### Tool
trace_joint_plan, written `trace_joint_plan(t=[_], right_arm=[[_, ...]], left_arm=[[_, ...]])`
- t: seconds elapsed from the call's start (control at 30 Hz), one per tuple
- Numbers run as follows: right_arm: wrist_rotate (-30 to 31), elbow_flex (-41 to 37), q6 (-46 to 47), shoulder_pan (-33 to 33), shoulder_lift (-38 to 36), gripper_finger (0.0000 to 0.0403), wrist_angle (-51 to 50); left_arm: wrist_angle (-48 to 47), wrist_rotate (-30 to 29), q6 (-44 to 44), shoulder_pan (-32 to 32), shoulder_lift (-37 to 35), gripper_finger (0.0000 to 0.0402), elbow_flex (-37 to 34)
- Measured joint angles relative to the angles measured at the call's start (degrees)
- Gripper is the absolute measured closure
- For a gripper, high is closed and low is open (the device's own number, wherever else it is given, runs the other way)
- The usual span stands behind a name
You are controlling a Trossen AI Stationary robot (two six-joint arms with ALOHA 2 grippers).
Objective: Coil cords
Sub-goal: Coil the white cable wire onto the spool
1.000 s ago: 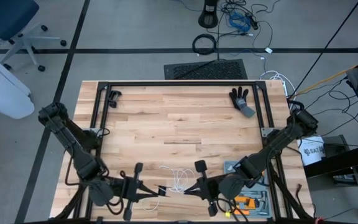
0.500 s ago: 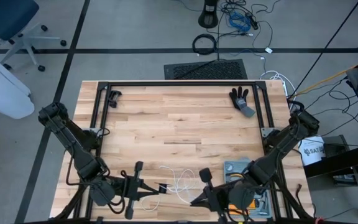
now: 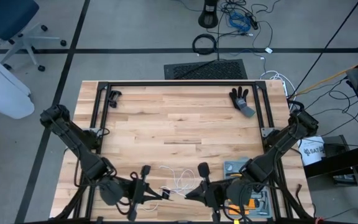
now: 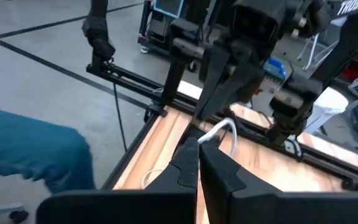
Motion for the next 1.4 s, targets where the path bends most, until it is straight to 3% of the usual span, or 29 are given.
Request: trace_joint_plan(t=[0.4,0.93,1.4], right_arm=[[0.0,0.6,-7.2,-1.3,0.1,0.0403,2.6],[-0.1,2.9,-9.1,-3.2,2.2,0.0403,2.7],[-4.9,2.9,-7.1,-6.7,6.2,0.0403,2.7]], left_arm=[[2.0,7.4,0.0,3.7,2.7,0.0400,0.0],[7.5,10.6,2.0,4.0,3.1,0.0400,0.0],[14.3,12.4,12.7,2.8,3.2,0.0400,0.0]])
